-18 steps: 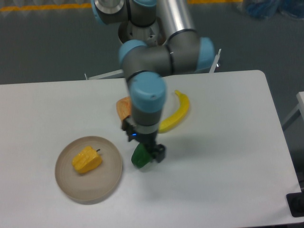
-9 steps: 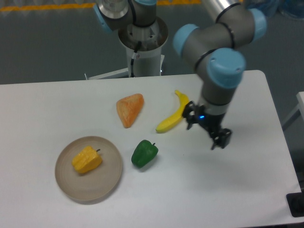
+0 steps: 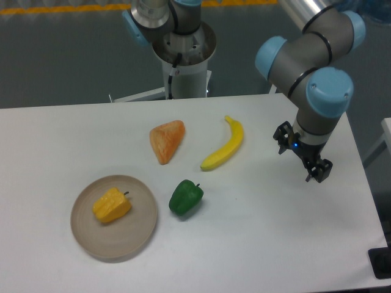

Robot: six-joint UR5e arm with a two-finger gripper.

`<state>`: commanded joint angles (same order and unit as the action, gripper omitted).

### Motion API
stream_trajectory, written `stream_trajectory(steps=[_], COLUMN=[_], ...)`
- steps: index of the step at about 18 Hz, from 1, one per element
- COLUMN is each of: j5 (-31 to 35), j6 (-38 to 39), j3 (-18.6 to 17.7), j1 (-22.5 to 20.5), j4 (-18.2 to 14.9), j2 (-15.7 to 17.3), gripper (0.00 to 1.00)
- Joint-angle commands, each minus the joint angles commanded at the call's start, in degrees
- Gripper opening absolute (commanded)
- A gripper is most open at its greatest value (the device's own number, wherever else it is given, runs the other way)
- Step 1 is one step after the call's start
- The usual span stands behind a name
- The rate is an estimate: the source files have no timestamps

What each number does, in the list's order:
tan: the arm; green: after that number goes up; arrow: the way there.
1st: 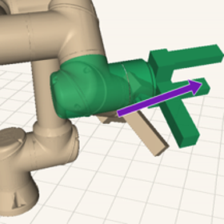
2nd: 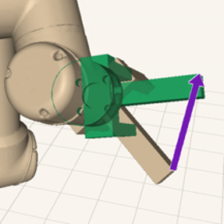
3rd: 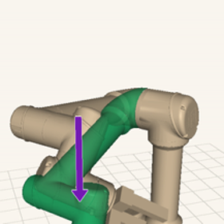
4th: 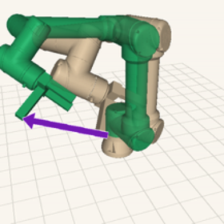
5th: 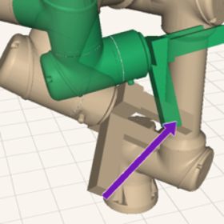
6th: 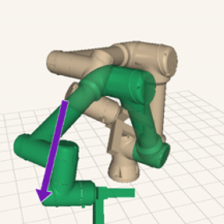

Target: Place the yellow pepper on the plate

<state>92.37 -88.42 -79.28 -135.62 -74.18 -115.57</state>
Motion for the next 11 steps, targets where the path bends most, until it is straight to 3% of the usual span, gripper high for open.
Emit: stream_trajectory(steps=[11], j5=[0.1], j6=[-0.9], j3=[1.7], j1=[0.0], j4=[0.7], j2=[-0.8], gripper=[1.00])
